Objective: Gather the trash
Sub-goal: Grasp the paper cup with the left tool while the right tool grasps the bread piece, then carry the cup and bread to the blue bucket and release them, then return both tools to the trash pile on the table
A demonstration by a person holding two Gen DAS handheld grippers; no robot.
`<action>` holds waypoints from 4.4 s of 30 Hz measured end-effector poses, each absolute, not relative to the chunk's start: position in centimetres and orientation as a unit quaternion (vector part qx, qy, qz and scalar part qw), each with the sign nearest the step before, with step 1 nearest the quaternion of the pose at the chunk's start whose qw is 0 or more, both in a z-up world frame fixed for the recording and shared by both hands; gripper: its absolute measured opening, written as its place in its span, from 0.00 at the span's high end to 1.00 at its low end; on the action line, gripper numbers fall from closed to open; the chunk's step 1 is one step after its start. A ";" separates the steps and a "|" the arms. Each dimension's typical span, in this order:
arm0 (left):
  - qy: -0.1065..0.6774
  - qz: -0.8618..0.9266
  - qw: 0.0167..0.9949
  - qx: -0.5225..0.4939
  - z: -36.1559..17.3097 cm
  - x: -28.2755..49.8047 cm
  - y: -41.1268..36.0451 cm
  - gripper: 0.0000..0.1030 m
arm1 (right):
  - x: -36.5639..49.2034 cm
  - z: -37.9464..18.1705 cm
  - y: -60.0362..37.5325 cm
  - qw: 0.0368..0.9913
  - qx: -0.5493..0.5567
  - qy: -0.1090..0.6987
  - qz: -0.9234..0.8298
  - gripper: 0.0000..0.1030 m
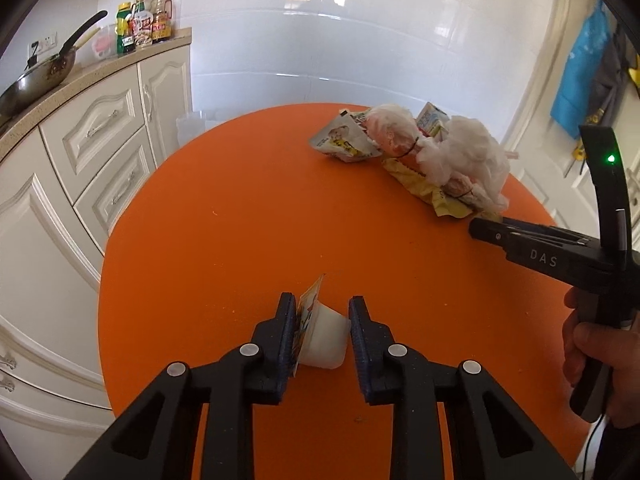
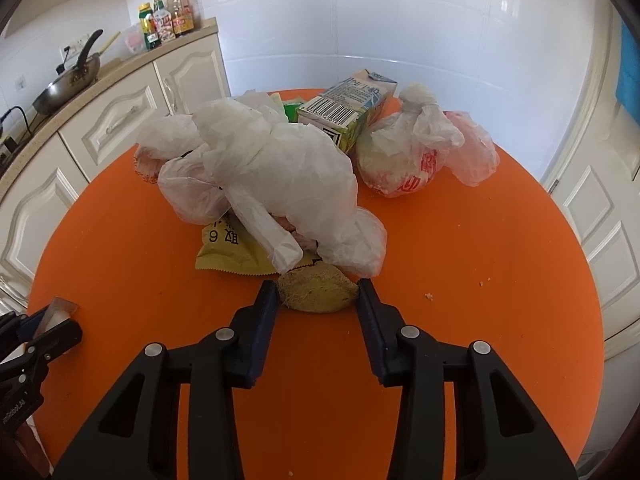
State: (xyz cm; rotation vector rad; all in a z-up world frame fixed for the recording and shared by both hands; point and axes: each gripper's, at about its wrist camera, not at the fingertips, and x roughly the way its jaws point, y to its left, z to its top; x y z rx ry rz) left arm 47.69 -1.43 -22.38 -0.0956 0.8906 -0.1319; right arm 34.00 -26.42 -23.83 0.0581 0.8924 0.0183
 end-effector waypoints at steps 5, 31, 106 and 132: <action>0.429 -0.067 0.899 -0.055 -21.8 47.0 -1.8 0.81 | 32.3 -23.7 -27.3 0.900 0.058 0.432 0.021 0.61; 0.337 -0.168 0.926 -0.028 -11.8 43.6 -12.2 0.82 | 21.0 -13.7 -34.3 0.940 0.116 0.322 -0.005 0.61; 0.481 -0.392 0.775 0.121 -23.2 52.8 -56.0 0.16 | 2.1 -29.6 -68.4 0.779 0.376 0.365 -0.345 0.00; 0.269 -0.236 0.934 -0.021 -6.1 37.3 -17.0 0.01 | 14.0 -5.7 -45.9 0.943 0.182 0.220 -0.168 0.00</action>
